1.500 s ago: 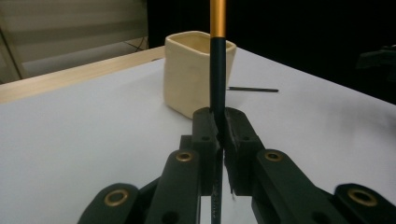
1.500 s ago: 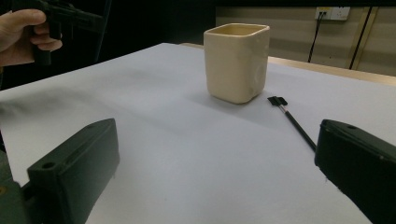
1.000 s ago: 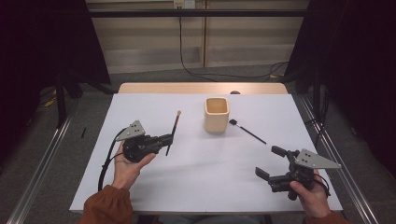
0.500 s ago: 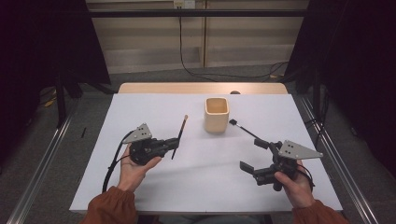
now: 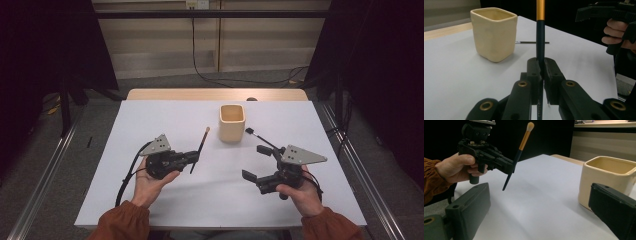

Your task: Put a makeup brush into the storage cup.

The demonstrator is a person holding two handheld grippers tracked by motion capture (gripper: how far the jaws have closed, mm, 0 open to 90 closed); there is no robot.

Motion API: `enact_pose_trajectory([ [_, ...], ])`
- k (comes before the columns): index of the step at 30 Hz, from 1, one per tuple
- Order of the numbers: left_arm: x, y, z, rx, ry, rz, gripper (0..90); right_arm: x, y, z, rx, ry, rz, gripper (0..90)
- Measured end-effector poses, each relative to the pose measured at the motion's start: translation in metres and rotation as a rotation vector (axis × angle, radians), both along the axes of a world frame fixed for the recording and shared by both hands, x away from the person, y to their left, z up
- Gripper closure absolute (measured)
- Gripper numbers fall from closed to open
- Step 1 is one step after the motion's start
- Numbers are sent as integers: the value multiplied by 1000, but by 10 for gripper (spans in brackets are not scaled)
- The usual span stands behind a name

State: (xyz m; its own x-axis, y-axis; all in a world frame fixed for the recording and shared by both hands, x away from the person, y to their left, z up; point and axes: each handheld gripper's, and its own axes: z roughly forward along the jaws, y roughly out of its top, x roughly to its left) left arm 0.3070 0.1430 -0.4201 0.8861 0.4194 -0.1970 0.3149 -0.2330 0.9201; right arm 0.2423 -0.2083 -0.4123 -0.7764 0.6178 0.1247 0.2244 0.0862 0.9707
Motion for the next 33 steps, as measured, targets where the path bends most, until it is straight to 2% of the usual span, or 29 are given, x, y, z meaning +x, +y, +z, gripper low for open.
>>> enact_pose_trajectory([
  [7,2,-9,5,-25,-9,-8,839,8,7,9,29,8,18,33],
  [10,2,-16,7,-10,-14,-21,839,14,12,14,28,8,32,33],
  [14,2,-25,9,10,-27,-46,840,20,21,12,15,26,56,36],
  [20,0,-31,13,-4,-26,-56,839,25,29,15,24,28,80,53],
  [22,-1,-31,11,-21,-19,-56,839,26,30,16,18,31,83,52],
  [24,-1,-32,9,-13,-19,-58,839,27,31,15,16,33,79,57],
  [33,-6,-39,7,-22,-11,-81,839,34,36,16,17,21,68,110],
])
